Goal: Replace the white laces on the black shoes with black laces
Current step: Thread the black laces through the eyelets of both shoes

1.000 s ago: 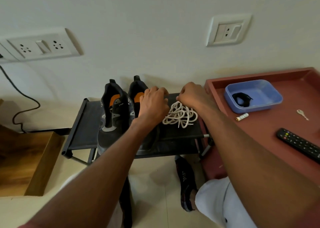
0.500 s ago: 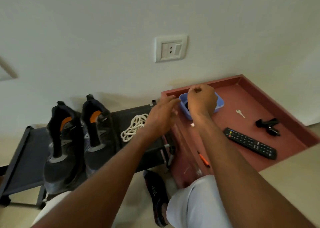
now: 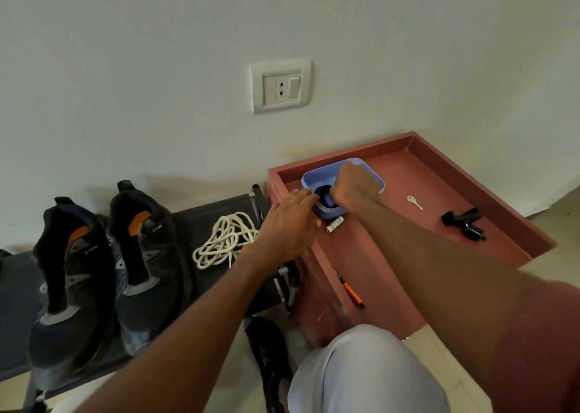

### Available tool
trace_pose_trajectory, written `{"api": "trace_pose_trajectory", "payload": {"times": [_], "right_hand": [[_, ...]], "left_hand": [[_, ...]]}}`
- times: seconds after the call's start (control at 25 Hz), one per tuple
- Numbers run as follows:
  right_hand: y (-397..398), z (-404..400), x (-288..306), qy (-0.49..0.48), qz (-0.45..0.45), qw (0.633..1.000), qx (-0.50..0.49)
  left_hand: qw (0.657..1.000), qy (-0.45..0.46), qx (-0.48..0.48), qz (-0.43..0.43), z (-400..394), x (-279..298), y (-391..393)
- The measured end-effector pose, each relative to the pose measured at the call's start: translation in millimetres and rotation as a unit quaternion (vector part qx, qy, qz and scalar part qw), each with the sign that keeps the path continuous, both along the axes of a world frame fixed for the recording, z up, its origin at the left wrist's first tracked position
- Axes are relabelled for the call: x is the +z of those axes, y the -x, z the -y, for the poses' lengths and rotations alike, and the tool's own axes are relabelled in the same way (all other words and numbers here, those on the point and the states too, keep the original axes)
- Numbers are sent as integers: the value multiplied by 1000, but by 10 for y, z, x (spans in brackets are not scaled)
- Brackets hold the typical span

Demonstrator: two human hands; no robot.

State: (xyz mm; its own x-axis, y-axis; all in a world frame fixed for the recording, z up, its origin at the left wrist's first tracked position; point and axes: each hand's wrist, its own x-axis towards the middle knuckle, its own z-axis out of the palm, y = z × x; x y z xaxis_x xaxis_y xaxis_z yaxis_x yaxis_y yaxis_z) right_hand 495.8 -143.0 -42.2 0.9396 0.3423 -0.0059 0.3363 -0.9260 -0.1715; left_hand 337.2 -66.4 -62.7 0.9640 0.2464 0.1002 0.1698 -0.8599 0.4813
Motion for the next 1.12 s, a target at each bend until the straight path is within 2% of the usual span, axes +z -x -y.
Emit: {"api": "trace_pose_trajectory", "payload": {"times": [0.08,0.16,0.28,0.4,0.48,0.56,0.64,0.76,0.84,0.92,1.04,1.12], "right_hand": [[-6,20,90,-72,7,997,-27],[-14,55,233,-192,-22,979,-62],[127,89,612,-403,-70,909,-82],[481,44,1019,-543,-145,825,-55],[827,-60,1139,-573,-230,786,-24],[1224,-223,1099,-563,-313,765,14],[1631,-423,974,-542,-396,740,45],[2085,-623,751,-514,-489,702,71],[2253,-748,604,-495,-512,700,60],[2299,-854,530,-468,-500,725,72],[2261,-1010,484,-437,-465,762,112],[2205,-1077,460,-425,-425,793,97]], "left_hand": [[1000,8,7,23,-56,-2,-10],[997,44,32,54,-108,56,-9],[973,174,109,105,-177,273,99],[908,358,162,143,-240,557,368],[825,512,166,170,-289,784,612],[753,606,163,197,-394,960,896],[722,625,201,219,-497,1020,1271],[698,615,291,222,-652,898,1794],[672,610,351,231,-823,792,2044],[658,601,391,230,-981,743,2195],[635,628,384,235,-1145,750,2225],[621,623,406,247,-1220,752,2221]]}}
